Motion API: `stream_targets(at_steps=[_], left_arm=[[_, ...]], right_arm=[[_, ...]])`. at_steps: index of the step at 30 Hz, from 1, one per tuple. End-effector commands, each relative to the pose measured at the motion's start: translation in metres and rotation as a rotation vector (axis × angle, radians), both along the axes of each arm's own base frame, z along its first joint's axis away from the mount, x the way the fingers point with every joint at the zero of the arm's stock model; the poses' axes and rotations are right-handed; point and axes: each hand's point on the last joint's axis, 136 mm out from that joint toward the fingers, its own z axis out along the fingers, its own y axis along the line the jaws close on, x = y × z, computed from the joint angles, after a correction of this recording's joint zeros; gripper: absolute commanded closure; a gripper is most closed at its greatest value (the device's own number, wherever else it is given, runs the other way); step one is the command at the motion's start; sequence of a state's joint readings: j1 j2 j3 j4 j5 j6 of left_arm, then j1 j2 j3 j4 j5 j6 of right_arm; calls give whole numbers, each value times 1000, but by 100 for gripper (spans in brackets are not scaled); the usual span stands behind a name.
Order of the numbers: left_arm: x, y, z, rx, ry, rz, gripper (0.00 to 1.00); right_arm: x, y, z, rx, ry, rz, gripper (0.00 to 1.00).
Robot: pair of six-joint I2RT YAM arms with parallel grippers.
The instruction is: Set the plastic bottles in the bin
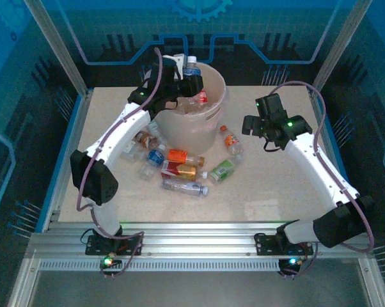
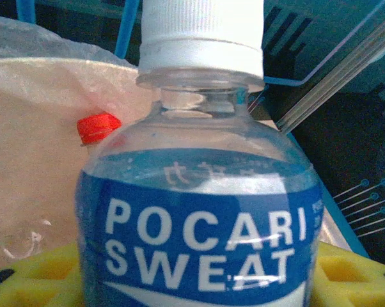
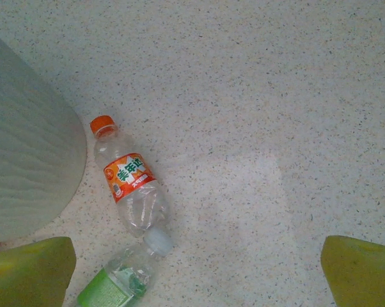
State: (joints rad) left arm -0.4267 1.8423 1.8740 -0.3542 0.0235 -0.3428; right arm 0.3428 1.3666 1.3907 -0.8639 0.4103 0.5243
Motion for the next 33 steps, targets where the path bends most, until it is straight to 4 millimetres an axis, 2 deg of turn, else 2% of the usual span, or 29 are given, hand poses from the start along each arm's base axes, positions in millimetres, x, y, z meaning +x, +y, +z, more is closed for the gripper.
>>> stream_targets(at_steps=[1, 9, 17, 26, 30, 33], left_arm=[[0, -3, 5, 33, -17, -14, 61], [1, -2, -17, 67, 43, -14, 54], [0, 1, -23, 84, 59, -1, 38], [-4, 6, -5, 77, 22, 16, 14], [-10, 10, 11, 66, -8, 21, 2], [-17, 14, 26, 55, -39, 26, 1]], right_arm=[[-2, -4, 2, 17, -4, -14, 0], [-2, -4, -2, 14, 11, -16, 0], [-3, -6, -9, 10, 31, -15, 0], [-1, -6, -26, 55, 84, 3, 0], [2, -5, -35, 85, 110, 15, 0], [5, -3, -45, 114, 136, 29, 0]])
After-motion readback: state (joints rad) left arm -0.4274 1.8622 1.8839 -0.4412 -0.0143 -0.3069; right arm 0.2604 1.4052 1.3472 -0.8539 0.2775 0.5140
